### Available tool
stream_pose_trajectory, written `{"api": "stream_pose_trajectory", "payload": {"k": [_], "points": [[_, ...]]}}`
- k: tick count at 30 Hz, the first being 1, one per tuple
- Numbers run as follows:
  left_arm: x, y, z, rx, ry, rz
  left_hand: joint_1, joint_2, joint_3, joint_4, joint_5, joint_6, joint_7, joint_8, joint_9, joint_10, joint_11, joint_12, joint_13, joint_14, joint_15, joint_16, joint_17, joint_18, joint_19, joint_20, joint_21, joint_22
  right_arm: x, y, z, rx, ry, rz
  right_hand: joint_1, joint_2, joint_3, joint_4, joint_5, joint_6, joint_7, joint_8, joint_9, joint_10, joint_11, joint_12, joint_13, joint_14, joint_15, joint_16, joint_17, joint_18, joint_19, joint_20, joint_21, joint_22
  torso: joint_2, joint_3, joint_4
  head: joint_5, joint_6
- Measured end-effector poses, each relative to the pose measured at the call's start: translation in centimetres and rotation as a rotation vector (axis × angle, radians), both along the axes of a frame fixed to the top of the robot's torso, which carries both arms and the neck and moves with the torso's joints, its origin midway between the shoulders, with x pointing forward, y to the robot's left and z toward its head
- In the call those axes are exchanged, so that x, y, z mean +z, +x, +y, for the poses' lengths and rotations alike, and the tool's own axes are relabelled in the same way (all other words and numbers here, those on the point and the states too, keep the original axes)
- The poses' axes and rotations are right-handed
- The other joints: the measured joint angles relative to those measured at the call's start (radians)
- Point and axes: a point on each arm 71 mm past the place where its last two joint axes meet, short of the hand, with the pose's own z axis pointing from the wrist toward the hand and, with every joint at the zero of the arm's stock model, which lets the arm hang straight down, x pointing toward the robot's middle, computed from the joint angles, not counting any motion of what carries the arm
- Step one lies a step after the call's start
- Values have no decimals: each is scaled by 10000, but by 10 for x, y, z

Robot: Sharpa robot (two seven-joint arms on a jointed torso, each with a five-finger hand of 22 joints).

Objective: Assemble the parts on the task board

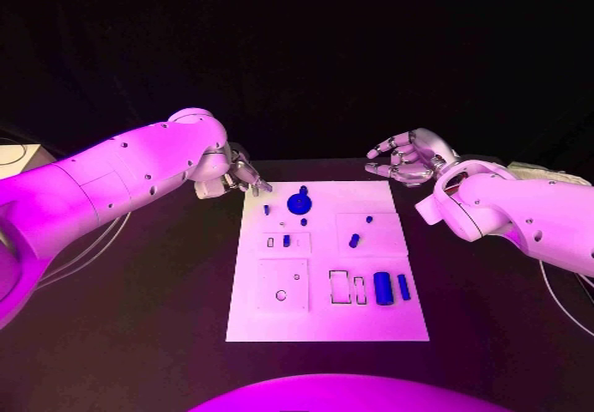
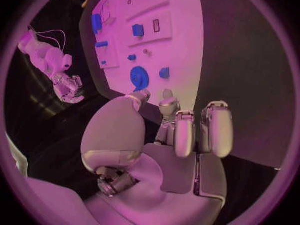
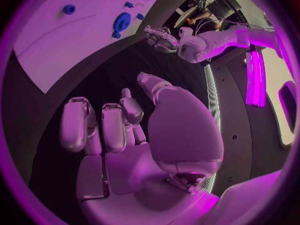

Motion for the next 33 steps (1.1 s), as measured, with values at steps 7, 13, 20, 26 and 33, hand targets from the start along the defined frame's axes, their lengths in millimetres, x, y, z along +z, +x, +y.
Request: {"api": "stream_pose_trajectory", "payload": {"k": [7, 13, 20, 26, 33], "points": [[-6, 2, -4, -72, 112, 141, -167, 62, -138, -2, 0, 15, 15, 0, -39, 0, 0, 0, 1, 0, 0, 0, 0, 1, 0, 0, 0, 0, 0, 0, 1, 16, 6, 0, 0, 0, -25, 25, 0, 0, 0, 0, -1, 0, 0, 0, -16, 0, 0, -40, -1, 0, 0, 0, -62, 1, 0, 0, 4, -3, -21], [-13, 3, -6, -98, 207, 312, -166, 62, -138, -2, 0, 15, 14, 0, -38, 0, -1, 0, 1, 0, 0, 1, 0, 1, 0, -1, 1, 0, 0, 0, 2, 35, 16, -3, 0, 0, -29, 29, 0, -67, -7, 0, 9, -238, -19, -431, -333, -93, 17, -304, -189, 160, -216, -1, -345, -22, -7, 0, 4, 3, -35], [-20, 4, -4, -8, 256, 413, -206, 102, -138, -2, 0, 15, 14, 0, -38, 1, -1, -1, 1, 0, -1, 1, 8, 0, 0, -1, 1, 0, 0, 0, 3, 53, 32, 0, 0, 0, 0, 57, 0, -67, -7, 0, 8, -239, -21, -502, -428, -127, 51, -309, -238, 160, -216, -1, -349, -56, -14, 7, 7, -3, -39], [-22, 5, -5, -14, 249, 452, -206, 102, -138, -3, 0, 15, 14, 0, -48, 1, -1, 42, 1, 0, 0, 1, 8, 0, 0, -1, 2, 0, 0, 0, 3, 61, 42, 0, 0, 0, 0, 57, 0, -67, -7, 0, 8, -273, 15, -564, -453, -127, 52, -369, -251, 160, -215, -1, -410, -70, -23, 7, 11, -7, -55], [-27, 4, -7, -67, 235, 565, -206, 102, -137, -3, 0, 14, 14, 0, -48, 1, -1, 42, 2, 0, -1, 1, 8, 1, 0, -1, 2, 0, 0, 0, 4, 73, 52, 3, 0, 0, 0, 57, 0, -67, -7, 0, 8, -294, -7, -564, -474, -127, 52, -369, -251, 160, -215, -1, -410, -83, -23, 10, 12, -12, -68]]}}
